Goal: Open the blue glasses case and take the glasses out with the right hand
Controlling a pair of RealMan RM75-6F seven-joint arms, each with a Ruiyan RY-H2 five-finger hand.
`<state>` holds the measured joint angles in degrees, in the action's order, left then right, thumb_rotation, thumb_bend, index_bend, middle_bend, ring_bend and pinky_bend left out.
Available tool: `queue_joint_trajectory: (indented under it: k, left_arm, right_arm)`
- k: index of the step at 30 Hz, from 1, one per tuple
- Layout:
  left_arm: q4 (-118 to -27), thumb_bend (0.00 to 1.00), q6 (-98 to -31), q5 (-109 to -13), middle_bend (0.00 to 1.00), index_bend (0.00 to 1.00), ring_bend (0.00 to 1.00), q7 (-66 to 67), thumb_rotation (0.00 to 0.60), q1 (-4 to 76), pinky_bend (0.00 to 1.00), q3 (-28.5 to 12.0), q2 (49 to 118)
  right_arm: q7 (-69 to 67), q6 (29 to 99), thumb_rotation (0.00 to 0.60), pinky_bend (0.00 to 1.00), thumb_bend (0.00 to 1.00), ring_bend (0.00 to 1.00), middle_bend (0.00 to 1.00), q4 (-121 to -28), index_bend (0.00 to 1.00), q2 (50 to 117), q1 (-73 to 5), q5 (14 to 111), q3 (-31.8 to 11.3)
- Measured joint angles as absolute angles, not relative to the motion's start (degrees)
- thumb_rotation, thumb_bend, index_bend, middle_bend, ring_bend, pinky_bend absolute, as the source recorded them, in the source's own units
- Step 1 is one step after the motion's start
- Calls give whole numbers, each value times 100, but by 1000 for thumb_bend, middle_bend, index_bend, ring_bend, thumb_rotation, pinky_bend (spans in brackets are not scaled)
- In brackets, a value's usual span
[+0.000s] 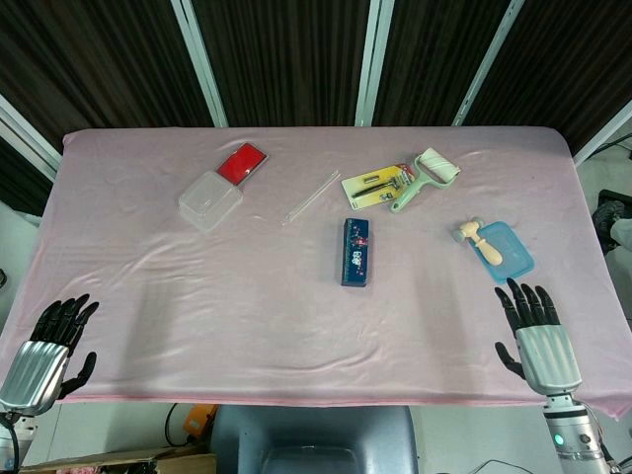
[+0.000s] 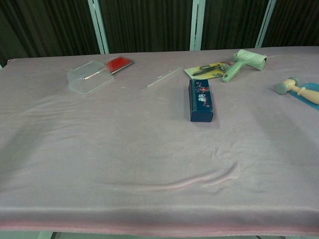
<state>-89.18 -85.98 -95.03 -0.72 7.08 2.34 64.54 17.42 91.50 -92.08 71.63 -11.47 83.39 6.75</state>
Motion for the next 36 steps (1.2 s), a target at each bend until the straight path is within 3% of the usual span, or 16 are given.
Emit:
queue_joint_trajectory:
  k: [6, 11, 15, 19, 23, 36]
  left_arm:
    - [-8914, 450, -8576, -9426, 0, 0, 0, -117, 600, 715, 33, 195, 6440]
    - [-8915, 451, -8518, -9418, 0, 0, 0, -107, 600, 745, 33, 188, 6443]
    - [-8910, 451, -8504, -9390, 0, 0, 0, -64, 600, 748, 34, 178, 6460]
    - [-8891, 450, -8535, -9389, 0, 0, 0, -109, 600, 736, 33, 173, 6450]
    - [-8883, 451, -8514, -9370, 0, 0, 0, -139, 600, 738, 34, 172, 6435]
    - [-8850, 452, -8570, -9451, 0, 0, 0, -197, 600, 721, 34, 200, 6426]
  right_arm:
    - [1711, 8748, 600, 0, 424, 0, 0, -9083, 19, 7210, -1206, 8451, 539]
    - [1742, 8010, 600, 0, 424, 0, 0, -8774, 49, 7368, -1757, 8512, 213]
    - [1925, 7174, 600, 0, 426, 0, 0, -8284, 190, 7629, -2417, 8493, -123]
    - [2314, 6218, 600, 0, 535, 0, 0, -7880, 306, 7952, -2991, 8202, -416]
    - [2720, 5542, 600, 0, 605, 0, 0, -7603, 341, 8298, -3452, 7741, -637]
    - [3807, 5019, 600, 0, 613, 0, 0, -7410, 358, 8970, -3920, 7020, -672]
